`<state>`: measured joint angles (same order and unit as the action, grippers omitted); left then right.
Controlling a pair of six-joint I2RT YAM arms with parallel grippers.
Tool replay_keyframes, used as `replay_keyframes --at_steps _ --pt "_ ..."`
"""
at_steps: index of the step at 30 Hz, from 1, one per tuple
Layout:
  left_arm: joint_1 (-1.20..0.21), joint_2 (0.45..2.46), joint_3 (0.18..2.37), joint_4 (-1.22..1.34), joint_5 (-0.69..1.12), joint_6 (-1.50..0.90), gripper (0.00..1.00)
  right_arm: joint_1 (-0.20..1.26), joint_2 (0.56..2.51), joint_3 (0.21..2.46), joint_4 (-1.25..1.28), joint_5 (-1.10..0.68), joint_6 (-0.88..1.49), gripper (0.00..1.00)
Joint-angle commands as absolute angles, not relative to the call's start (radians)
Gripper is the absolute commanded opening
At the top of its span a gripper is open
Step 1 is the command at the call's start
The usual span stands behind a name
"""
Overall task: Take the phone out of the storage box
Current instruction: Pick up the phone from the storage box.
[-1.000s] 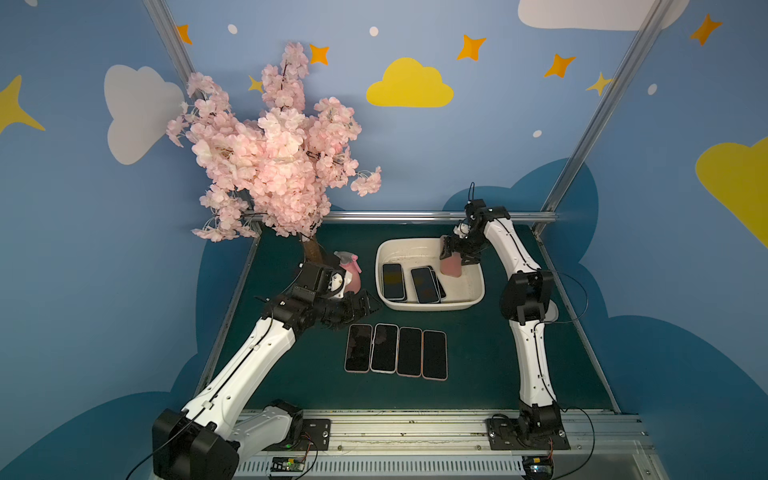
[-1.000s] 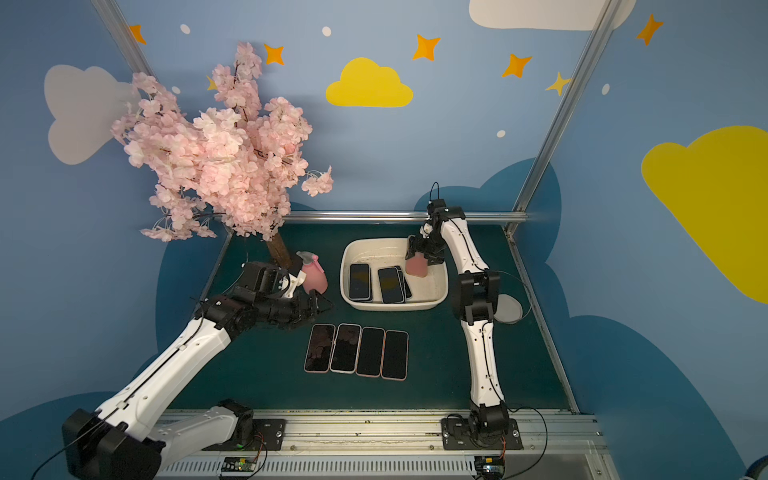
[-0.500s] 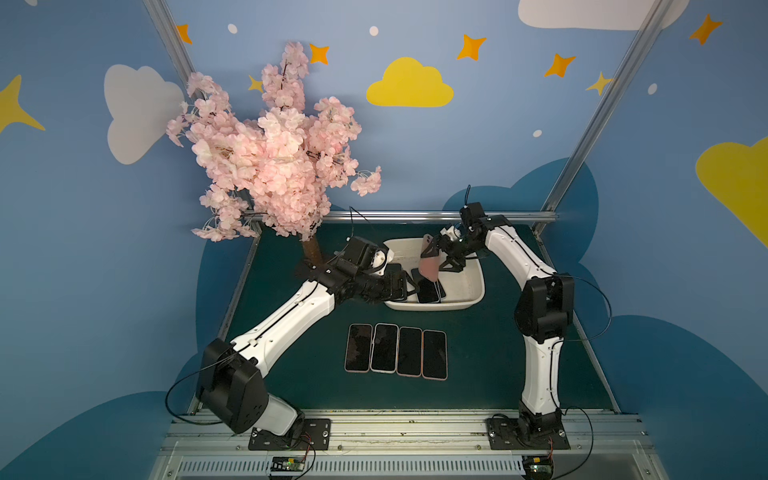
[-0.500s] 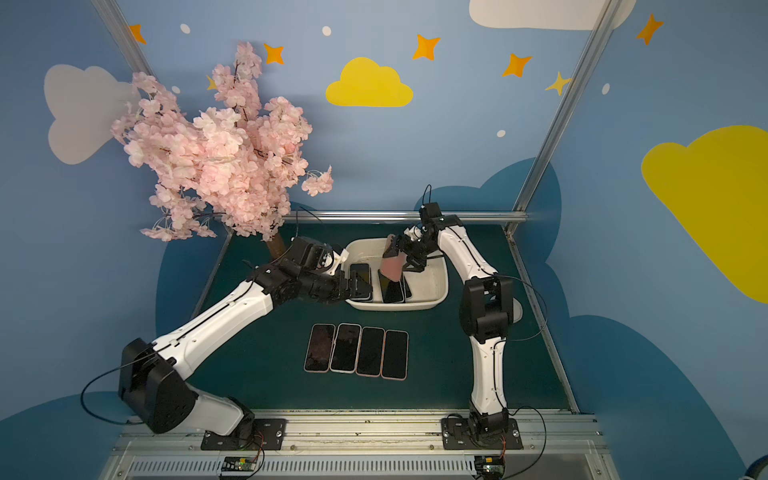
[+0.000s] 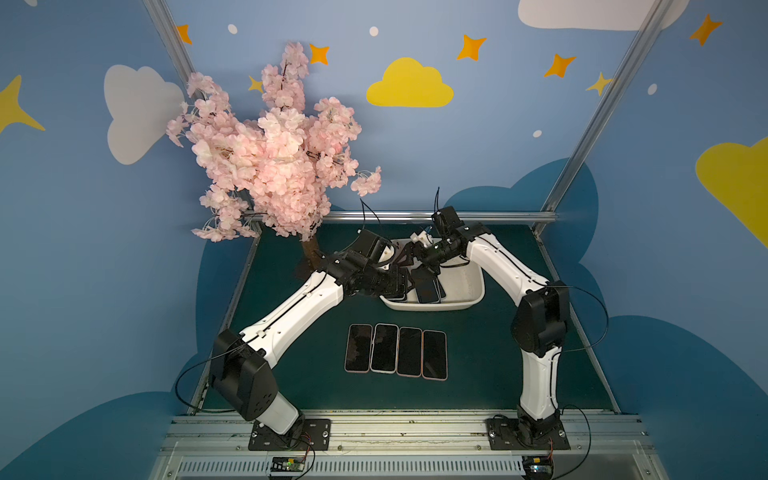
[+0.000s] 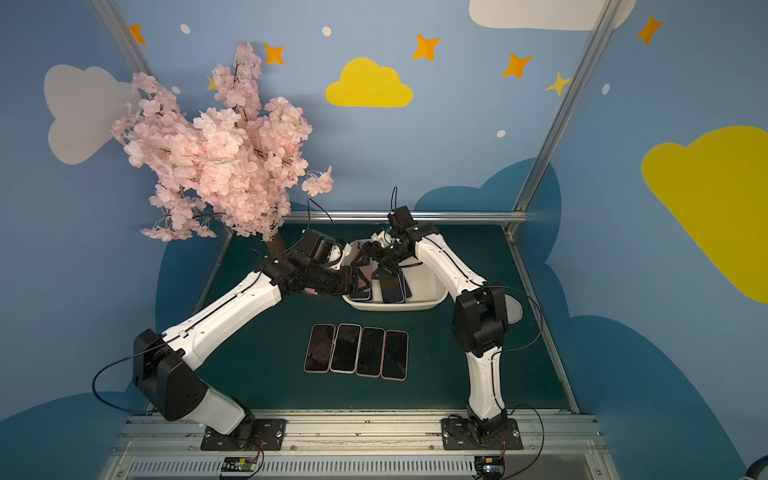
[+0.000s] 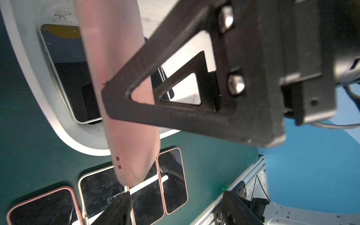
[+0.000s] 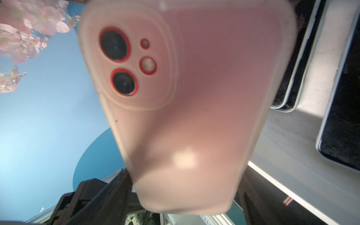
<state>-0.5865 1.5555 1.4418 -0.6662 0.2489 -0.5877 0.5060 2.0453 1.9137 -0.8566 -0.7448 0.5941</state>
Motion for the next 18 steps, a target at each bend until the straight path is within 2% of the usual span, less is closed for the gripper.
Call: replay_keyframes --at_steps 1,5,10,15,18 --pt "-0.588 1.516 1.437 -0.721 0.183 -0.568 0.76 0.512 1.965 1.912 -0.823 -0.778 0.595 0.66" --pt "-0.587 1.511 1.434 -0.735 0.155 -0.559 0.75 0.521 1.947 1.904 -0.825 -0.784 0.601 0.66" --pt "-0.587 1.546 1.462 -0.716 0.17 -0.544 0.66 0.548 1.929 1.9 -0.837 -0.796 0.608 0.66" --pt "-0.588 1.568 1.487 -0.704 0.167 -0.544 0.43 0.575 1.9 1.871 -0.838 -0.798 0.613 0.66" --pt "-0.588 1.57 1.491 -0.703 0.169 -0.547 0.34 0.581 1.884 1.847 -0.838 -0.794 0.614 0.66"
